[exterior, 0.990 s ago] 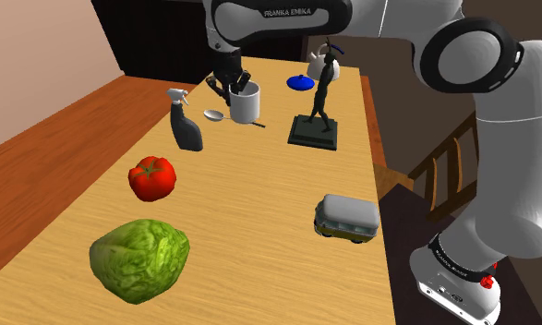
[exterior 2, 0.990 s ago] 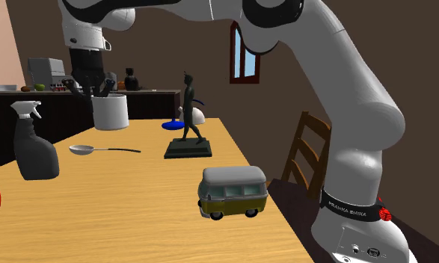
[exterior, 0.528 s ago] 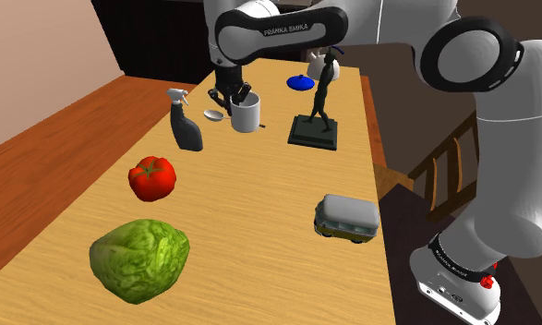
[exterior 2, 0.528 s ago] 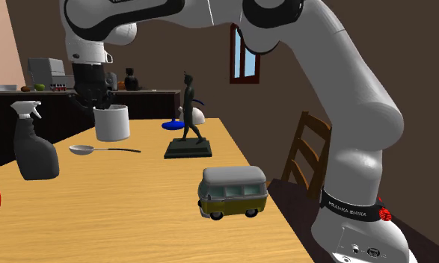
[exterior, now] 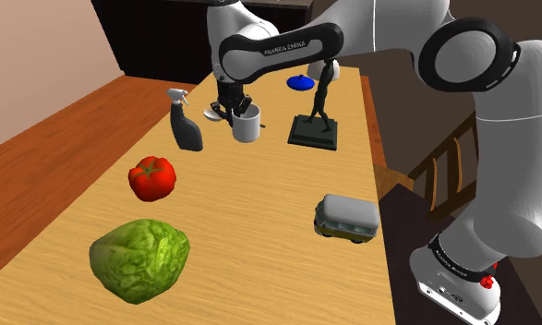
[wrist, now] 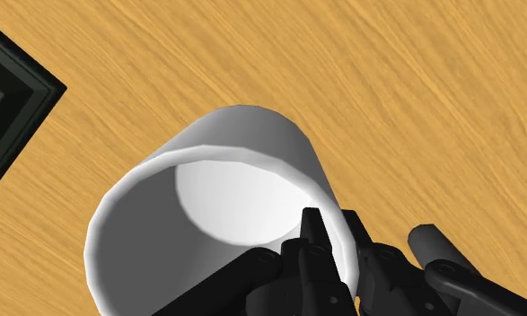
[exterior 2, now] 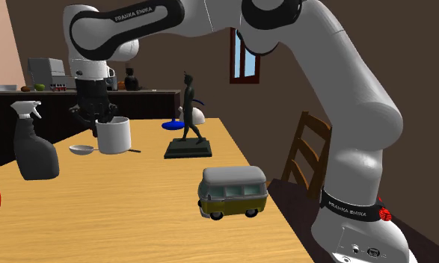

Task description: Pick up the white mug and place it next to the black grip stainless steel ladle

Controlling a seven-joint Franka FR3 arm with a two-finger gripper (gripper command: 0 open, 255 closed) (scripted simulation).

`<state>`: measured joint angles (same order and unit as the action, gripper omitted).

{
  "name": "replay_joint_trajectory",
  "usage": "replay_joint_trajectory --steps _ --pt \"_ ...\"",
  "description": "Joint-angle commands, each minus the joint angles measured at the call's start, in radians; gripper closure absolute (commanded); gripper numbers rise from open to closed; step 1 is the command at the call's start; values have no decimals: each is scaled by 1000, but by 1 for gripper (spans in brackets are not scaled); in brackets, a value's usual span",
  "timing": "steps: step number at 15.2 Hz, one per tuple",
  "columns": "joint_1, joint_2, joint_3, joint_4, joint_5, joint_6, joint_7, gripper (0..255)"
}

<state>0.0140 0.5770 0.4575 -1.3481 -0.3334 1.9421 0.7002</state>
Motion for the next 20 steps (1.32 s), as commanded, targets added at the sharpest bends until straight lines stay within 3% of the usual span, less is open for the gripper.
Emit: replay_joint_trajectory --steps 1,11,18,19,20 --pt "-2 4 -2 -20 -4 24 4 255" --pt "-3 42 -16 -94 -28 132 27 255" --pt "-3 42 -16 -94 -28 132 27 255" --pt "-3 42 -16 -94 -28 132 27 0" --pt "-3 42 -16 -94 -28 132 27 0"
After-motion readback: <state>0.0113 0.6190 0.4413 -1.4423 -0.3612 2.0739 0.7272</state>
